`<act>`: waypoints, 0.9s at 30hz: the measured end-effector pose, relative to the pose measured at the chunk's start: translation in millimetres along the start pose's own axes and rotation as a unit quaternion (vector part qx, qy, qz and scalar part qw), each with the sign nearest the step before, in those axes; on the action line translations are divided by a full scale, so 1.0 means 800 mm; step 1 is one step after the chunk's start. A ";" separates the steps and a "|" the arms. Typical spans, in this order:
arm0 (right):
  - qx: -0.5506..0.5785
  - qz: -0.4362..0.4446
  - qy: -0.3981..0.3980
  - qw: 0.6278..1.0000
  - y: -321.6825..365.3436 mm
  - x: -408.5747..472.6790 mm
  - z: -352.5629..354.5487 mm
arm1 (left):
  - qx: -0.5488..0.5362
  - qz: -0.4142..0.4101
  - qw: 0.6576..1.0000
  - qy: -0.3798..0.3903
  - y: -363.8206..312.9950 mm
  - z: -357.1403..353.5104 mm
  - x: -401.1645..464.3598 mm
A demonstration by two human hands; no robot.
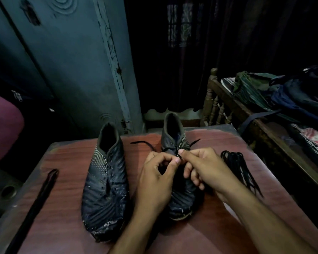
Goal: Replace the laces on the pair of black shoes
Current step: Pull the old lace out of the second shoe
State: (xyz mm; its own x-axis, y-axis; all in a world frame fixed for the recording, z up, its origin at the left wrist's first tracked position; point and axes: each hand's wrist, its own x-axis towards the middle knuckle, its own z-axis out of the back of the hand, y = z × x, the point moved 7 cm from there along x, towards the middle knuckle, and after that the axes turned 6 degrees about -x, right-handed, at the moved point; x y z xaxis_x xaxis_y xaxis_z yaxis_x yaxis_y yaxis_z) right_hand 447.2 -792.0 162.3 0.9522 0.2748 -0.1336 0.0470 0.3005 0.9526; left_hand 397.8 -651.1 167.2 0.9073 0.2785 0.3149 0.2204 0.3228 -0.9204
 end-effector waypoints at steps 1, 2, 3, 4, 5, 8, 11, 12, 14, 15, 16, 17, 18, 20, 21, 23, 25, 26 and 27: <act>-0.008 0.004 -0.007 1.000 0.001 0.000 0.000 | -0.022 0.006 1.000 0.011 -0.001 -0.001 0.000; -0.015 0.006 -0.012 1.000 0.000 0.000 0.002 | -0.046 0.015 0.999 0.016 0.000 -0.002 0.001; -0.019 0.008 -0.014 1.000 0.000 0.000 0.003 | -0.067 0.023 0.997 0.016 0.000 -0.003 0.002; -0.020 0.008 -0.013 1.000 0.000 0.000 0.003 | -0.079 0.029 0.996 0.012 0.000 -0.003 0.002; -0.018 0.008 -0.009 1.000 0.001 0.000 0.002 | -0.082 0.032 0.996 0.004 -0.001 -0.002 0.002; 0.003 0.003 0.010 1.000 0.001 0.000 -0.001 | -0.065 0.039 0.997 -0.019 0.000 0.001 0.000; 0.025 0.005 0.042 0.999 0.001 -0.001 0.001 | -0.042 0.057 0.996 -0.044 0.006 0.005 0.001; 0.025 0.009 0.055 0.998 0.002 -0.002 0.002 | -0.035 0.061 0.996 -0.048 0.007 0.006 0.001; 0.023 0.018 0.078 0.996 0.005 -0.004 0.002 | -0.026 0.061 0.997 -0.047 0.006 0.006 0.001; 0.020 0.023 0.088 0.996 0.007 -0.006 0.001 | -0.027 0.064 0.997 -0.044 0.005 0.004 0.001; 0.014 0.030 0.097 0.995 0.008 -0.006 0.000 | -0.030 0.069 0.996 -0.038 0.004 0.003 0.000; 0.006 0.038 0.105 0.994 0.010 -0.007 0.000 | -0.038 0.074 0.996 -0.033 0.003 0.001 0.000; -0.002 0.046 0.112 0.993 0.010 -0.007 -0.001 | -0.047 0.075 0.996 -0.029 0.003 0.000 0.001; -0.015 0.057 0.123 0.991 0.011 -0.007 -0.002 | -0.053 0.071 0.996 -0.021 0.003 -0.002 0.003; -0.019 0.061 0.126 0.990 0.012 -0.007 -0.002 | -0.052 0.069 0.996 -0.015 0.003 -0.003 0.004; -0.020 0.068 0.131 0.989 0.011 -0.007 -0.002 | -0.054 0.071 0.996 -0.007 0.004 -0.004 0.005; -0.018 0.069 0.140 0.988 0.010 -0.007 -0.002 | -0.065 0.082 0.995 -0.003 0.006 -0.004 0.004; -0.019 0.069 0.145 0.987 0.010 -0.006 -0.002 | -0.072 0.088 0.994 -0.001 0.007 -0.005 0.004; -0.021 0.067 0.151 0.986 0.011 -0.006 -0.001 | -0.077 0.091 0.993 0.002 0.007 -0.006 0.003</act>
State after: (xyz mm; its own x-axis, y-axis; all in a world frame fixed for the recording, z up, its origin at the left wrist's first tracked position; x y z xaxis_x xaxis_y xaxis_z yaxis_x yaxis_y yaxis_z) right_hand 442.3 -789.9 171.1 0.8158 0.5715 -0.0887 -0.0916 0.2791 0.9559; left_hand 402.8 -652.9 161.3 0.9383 0.3162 0.1399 0.1047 0.1257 -0.9865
